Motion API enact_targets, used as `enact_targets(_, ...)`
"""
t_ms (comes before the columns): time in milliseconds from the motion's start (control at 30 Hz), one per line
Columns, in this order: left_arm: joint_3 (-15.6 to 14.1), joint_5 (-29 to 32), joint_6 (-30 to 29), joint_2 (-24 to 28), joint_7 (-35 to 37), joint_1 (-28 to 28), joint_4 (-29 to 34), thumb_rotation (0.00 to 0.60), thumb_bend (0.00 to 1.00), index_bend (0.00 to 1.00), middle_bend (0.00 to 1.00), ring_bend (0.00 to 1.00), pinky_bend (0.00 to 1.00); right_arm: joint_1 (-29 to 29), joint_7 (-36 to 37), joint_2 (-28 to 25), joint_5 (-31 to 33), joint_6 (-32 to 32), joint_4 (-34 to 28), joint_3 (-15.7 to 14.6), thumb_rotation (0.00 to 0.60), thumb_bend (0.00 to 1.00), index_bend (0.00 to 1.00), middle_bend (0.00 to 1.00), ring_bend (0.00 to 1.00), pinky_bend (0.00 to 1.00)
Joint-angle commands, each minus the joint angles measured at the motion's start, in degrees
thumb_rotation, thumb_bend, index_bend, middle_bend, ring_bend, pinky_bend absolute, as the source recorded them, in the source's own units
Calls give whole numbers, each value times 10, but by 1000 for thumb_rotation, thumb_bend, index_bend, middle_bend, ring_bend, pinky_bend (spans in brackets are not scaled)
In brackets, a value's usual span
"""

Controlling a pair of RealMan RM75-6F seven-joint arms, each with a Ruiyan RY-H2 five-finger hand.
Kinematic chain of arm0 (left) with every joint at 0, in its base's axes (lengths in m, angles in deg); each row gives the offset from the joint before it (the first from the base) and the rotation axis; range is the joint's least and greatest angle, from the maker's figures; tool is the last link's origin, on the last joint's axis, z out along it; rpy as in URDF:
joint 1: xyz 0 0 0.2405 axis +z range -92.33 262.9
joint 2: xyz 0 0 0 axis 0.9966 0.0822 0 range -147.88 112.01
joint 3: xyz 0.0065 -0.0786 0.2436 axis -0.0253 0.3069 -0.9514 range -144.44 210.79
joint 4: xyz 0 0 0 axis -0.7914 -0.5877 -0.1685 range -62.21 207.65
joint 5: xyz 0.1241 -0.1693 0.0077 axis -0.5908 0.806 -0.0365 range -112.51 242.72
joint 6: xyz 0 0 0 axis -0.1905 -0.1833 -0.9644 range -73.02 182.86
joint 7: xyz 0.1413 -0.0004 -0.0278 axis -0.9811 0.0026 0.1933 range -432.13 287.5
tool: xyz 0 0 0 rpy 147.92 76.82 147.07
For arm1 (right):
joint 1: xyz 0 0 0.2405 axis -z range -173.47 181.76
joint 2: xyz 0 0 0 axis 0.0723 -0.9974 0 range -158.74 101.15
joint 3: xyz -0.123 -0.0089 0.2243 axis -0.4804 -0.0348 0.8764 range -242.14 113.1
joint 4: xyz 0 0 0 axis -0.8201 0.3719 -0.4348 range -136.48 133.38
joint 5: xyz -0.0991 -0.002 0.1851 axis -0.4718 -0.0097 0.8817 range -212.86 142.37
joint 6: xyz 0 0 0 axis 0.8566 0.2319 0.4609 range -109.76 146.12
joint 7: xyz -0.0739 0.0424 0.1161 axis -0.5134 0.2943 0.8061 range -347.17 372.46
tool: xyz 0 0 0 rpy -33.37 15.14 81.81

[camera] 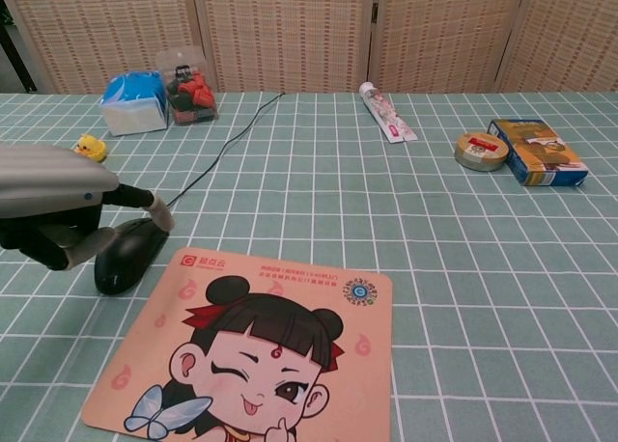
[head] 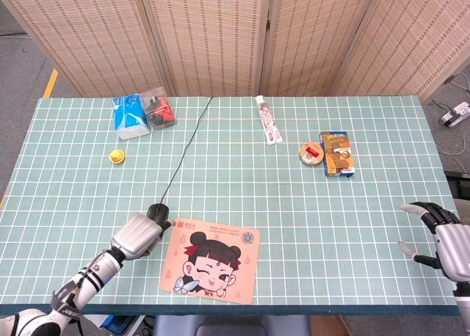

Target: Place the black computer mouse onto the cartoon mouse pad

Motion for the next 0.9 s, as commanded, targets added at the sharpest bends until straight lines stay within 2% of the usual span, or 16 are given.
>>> enact_targets(33,-6,64,1,-31,-41,-37,-6,600,724,228,1000,1000,1000,0,1,0,0,0,0,0,600,161,273,272,195,279)
enact_targets(233,-20,130,-28,-60,-84,-68,-21,600,724,229,1000,1000,1000,-1,3,-1,1,3,0,0,600,161,273,273,195,279)
enact_targets(433,-28,176,-51,-69,-96,-90,-28,600,725,229,1000,1000,1000,-1,5,-2,1,4,0,0,600,161,273,272,195,279)
enact_targets(900,-48,237,-77,-77,-103,-126,-46,600,725,235,1000,1000,1000,-2,0,-1,0,7,-2,-2,600,161,273,272,195,279)
